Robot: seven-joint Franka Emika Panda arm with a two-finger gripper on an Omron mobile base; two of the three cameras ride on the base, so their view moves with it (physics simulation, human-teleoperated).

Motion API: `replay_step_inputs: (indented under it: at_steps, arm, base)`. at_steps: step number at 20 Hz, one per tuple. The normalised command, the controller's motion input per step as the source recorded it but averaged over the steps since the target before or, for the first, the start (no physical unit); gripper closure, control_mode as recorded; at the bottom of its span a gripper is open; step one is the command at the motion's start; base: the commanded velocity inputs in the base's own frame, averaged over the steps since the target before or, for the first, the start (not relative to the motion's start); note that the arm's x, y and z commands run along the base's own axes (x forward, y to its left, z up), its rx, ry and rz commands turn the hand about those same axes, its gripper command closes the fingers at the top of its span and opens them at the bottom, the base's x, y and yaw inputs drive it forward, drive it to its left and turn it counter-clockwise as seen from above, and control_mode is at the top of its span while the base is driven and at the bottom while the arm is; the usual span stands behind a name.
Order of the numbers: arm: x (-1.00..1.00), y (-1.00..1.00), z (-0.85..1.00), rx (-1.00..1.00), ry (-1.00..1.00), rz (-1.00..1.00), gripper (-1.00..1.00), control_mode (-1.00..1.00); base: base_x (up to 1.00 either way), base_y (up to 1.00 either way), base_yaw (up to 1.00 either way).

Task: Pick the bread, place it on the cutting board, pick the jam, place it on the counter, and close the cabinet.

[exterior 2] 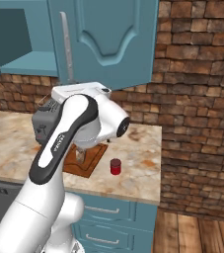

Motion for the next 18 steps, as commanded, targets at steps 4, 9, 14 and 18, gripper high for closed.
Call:
replay_step_inputs:
  at_steps: [4,9,14,18]
  arm:
    - [0.29,0.1,0.0,0.0,0.0,0.0,-1.0,-1.0]
    - [0.28,0.12,0.0,0.0,0.0,0.0,-1.0,-1.0]
    - [0.26,0.16,0.0,0.0,0.0,0.0,-1.0,-1.0]
    - [0.23,0.17,0.0,0.0,0.0,0.0,-1.0,-1.0]
  base:
    - [0.0,0.0,0.0]
    - [0.0,0.0,0.0]
    - [0.0,0.0,0.0]
    - [0.0,0.0,0.0]
